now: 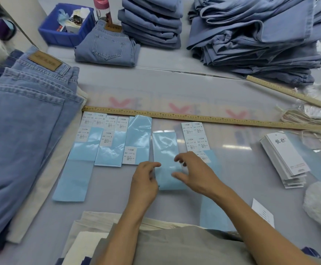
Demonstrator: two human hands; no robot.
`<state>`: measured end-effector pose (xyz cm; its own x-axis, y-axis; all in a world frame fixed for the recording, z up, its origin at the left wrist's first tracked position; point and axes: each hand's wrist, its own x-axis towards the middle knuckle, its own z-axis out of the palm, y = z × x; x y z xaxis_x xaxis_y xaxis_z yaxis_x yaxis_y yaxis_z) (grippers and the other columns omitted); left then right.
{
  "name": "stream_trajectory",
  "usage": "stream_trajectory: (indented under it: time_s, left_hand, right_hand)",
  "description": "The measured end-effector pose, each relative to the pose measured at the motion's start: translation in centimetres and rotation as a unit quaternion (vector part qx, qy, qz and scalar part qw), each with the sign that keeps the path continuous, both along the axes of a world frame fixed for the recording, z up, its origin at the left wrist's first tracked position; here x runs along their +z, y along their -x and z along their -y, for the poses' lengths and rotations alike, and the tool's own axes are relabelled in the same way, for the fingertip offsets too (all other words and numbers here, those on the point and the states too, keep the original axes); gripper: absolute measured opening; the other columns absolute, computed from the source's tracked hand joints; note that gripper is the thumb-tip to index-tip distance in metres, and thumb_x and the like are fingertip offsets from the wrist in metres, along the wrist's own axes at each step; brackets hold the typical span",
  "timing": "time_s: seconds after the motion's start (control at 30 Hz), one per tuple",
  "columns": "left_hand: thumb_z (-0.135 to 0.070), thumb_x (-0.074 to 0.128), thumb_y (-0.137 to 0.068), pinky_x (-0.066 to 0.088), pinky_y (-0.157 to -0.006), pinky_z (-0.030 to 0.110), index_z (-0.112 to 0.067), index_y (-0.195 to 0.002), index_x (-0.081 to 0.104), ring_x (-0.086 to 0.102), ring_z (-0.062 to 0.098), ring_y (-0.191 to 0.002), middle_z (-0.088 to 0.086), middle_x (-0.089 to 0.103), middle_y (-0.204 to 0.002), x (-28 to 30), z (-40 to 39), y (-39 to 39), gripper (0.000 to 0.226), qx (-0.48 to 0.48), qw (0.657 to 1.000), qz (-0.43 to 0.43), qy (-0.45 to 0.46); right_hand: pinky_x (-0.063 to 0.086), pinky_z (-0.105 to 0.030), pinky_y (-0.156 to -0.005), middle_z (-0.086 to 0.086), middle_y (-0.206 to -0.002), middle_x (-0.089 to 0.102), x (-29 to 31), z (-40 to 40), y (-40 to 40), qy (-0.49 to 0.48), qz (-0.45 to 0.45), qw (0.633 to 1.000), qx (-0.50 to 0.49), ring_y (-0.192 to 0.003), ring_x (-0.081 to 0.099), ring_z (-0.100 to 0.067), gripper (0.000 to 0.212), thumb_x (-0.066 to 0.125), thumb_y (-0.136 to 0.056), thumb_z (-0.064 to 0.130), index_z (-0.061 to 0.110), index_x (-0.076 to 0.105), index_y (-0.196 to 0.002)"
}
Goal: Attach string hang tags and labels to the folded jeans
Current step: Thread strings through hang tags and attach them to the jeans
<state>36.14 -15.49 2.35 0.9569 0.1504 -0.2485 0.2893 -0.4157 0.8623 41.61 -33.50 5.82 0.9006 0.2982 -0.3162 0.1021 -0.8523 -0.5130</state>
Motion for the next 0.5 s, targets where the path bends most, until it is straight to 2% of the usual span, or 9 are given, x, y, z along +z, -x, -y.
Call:
stream_trajectory:
  time_s: [0.03,0.1,0.2,0.27,0.33,0.4,0.5]
  left_hand:
    - [0.016,0.061,-0.079,0.047,-0.098,0.021,-0.017,-0.129,0.066,0.052,0.019,-0.126,-0.003,0.051,-0.135,-0.2,-0.2,0.0,0.059,-0.055,0.996,0.013,-0.062]
    - [0.006,0.066,-0.082,0.042,-0.102,0.026,-0.020,-0.139,0.059,0.040,0.020,-0.135,-0.001,0.039,-0.151,-0.3,-0.4,0.0,0.063,-0.157,0.972,0.026,-0.176]
    - [-0.005,0.064,-0.087,0.044,-0.103,0.032,-0.026,-0.144,0.052,0.034,0.020,-0.139,-0.003,0.032,-0.158,-0.1,-0.7,-0.3,0.061,-0.246,0.930,0.025,-0.273]
    - [-0.006,0.063,-0.090,0.042,-0.108,0.034,-0.024,-0.146,0.050,0.033,0.021,-0.141,-0.004,0.031,-0.161,0.1,-1.3,-0.6,0.060,-0.280,0.912,0.026,-0.300]
    - [-0.008,0.062,-0.090,0.041,-0.109,0.036,-0.022,-0.146,0.050,0.032,0.021,-0.142,-0.006,0.028,-0.163,0.2,-2.1,-0.9,0.059,-0.302,0.895,0.042,-0.326]
    - [-0.012,0.065,-0.088,0.041,-0.110,0.036,-0.021,-0.144,0.053,0.032,0.021,-0.143,-0.007,0.028,-0.164,0.3,-2.9,-1.2,0.058,-0.310,0.893,0.071,-0.317]
    - [-0.015,0.074,-0.081,0.045,-0.103,0.039,-0.015,-0.135,0.061,0.047,0.024,-0.132,-0.001,0.050,-0.150,0.4,-3.1,-1.8,0.056,-0.291,0.909,0.129,-0.270]
  right_hand:
    - [0.045,-0.031,-0.083,0.008,-0.115,0.054,0.0,0.0,0.4,0.058,0.009,0.996,0.065,-0.106,0.053,-0.013,0.054,0.076,-0.083,0.048,0.031,0.051,-0.127]
    - [0.045,-0.035,-0.083,0.004,-0.118,0.055,-0.3,-0.2,1.2,0.156,0.013,0.974,0.165,-0.107,0.052,-0.020,0.055,0.077,-0.082,0.048,0.027,0.051,-0.125]
    - [0.046,-0.038,-0.084,-0.002,-0.116,0.054,-0.4,-0.8,1.6,0.184,0.052,0.953,0.233,-0.106,0.052,-0.025,0.028,0.066,-0.092,0.029,0.020,0.057,-0.116]
    - [0.046,-0.040,-0.084,-0.003,-0.113,0.058,0.1,-0.8,1.2,0.166,0.079,0.956,0.229,-0.105,0.053,-0.026,0.016,0.057,-0.096,0.021,0.016,0.061,-0.111]
    - [0.047,-0.041,-0.084,-0.003,-0.109,0.063,0.8,-0.5,0.6,0.112,0.081,0.974,0.179,-0.102,0.055,-0.025,0.013,0.057,-0.096,0.022,0.015,0.062,-0.106]
    - [0.049,-0.042,-0.083,0.000,-0.106,0.066,1.5,-0.3,0.2,0.051,0.082,0.988,0.124,-0.100,0.057,-0.022,0.013,0.059,-0.096,0.025,0.017,0.062,-0.107]
    - [0.051,-0.041,-0.083,0.000,-0.106,0.070,2.4,-0.3,-0.1,-0.011,0.102,0.992,0.078,-0.097,0.061,-0.021,0.015,0.062,-0.096,0.025,0.018,0.064,-0.110]
